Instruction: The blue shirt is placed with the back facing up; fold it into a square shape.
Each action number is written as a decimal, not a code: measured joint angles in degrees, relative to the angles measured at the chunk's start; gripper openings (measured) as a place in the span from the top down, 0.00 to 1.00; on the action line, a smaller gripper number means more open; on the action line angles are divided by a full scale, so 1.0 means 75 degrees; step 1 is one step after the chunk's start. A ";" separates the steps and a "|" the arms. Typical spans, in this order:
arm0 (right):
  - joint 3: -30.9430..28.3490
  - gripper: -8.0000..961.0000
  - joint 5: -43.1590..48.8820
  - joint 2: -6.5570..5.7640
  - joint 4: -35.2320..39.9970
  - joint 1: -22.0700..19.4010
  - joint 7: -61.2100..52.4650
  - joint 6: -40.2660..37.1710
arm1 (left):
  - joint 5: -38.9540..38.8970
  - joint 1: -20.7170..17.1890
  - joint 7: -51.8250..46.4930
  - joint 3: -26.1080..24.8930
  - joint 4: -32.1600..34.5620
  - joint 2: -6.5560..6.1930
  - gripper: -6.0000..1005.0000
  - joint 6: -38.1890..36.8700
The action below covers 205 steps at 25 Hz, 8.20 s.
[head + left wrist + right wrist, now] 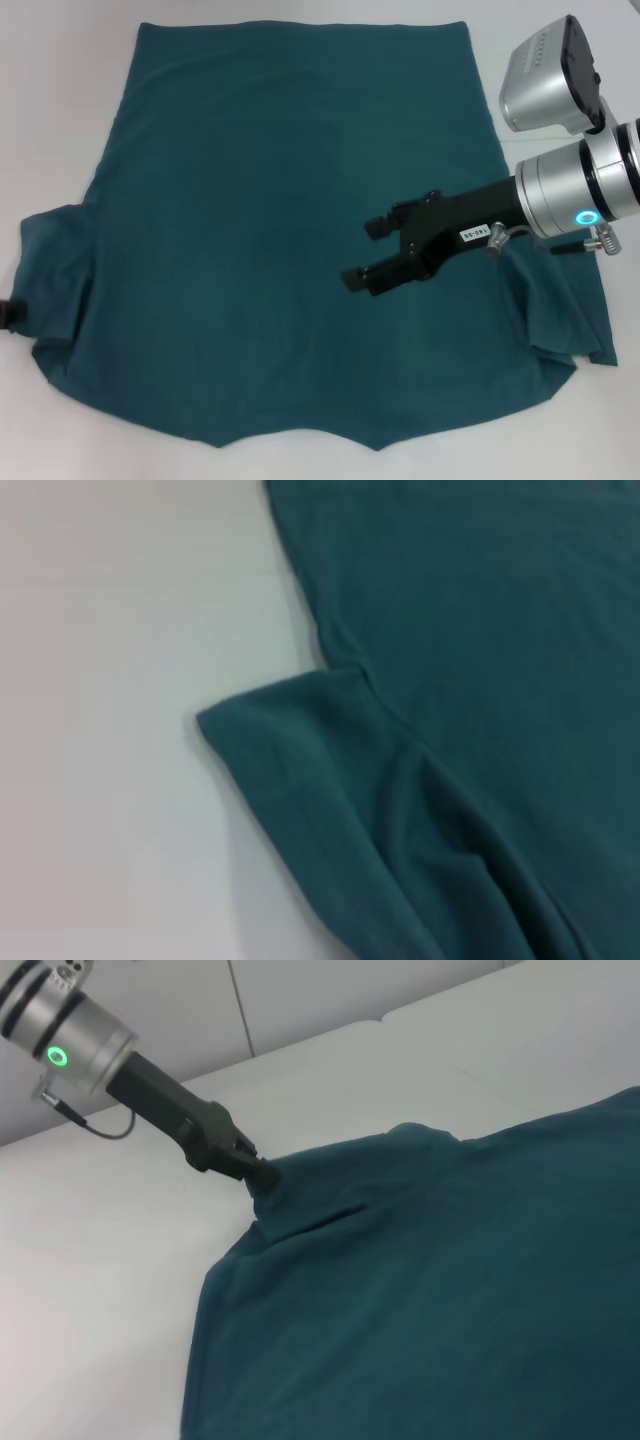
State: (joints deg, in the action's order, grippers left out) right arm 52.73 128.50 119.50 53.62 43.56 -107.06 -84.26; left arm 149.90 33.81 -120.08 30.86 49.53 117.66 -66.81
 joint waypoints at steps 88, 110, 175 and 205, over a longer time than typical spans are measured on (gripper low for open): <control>0.0164 0.04 -0.1326 0.0059 -0.0772 -0.0354 0.1241 0.1096 | -0.0178 0.1515 -0.2949 0.0799 -0.2719 -0.0489 0.16 0.2195; 0.0165 0.04 -0.1324 0.0064 -0.0786 -0.0371 0.1268 0.1059 | -0.0239 0.1877 -0.2656 0.1076 -0.2860 -0.0457 0.19 0.2234; -0.0938 0.11 0.0494 -0.0111 0.3363 -0.0493 -0.3807 -0.0785 | -0.2447 0.0300 0.1152 -0.0983 0.0129 -0.0468 0.59 -0.5874; 0.1469 0.12 0.5274 -0.0131 0.2724 -0.0976 -0.6409 -0.1737 | -0.2387 0.0175 0.1718 -0.0371 -0.0287 -0.0313 0.15 -0.5343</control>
State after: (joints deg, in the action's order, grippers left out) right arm 63.75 168.05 118.51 74.05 36.24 -155.13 -97.29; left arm 132.00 35.12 -107.20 28.08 47.38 115.31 -106.88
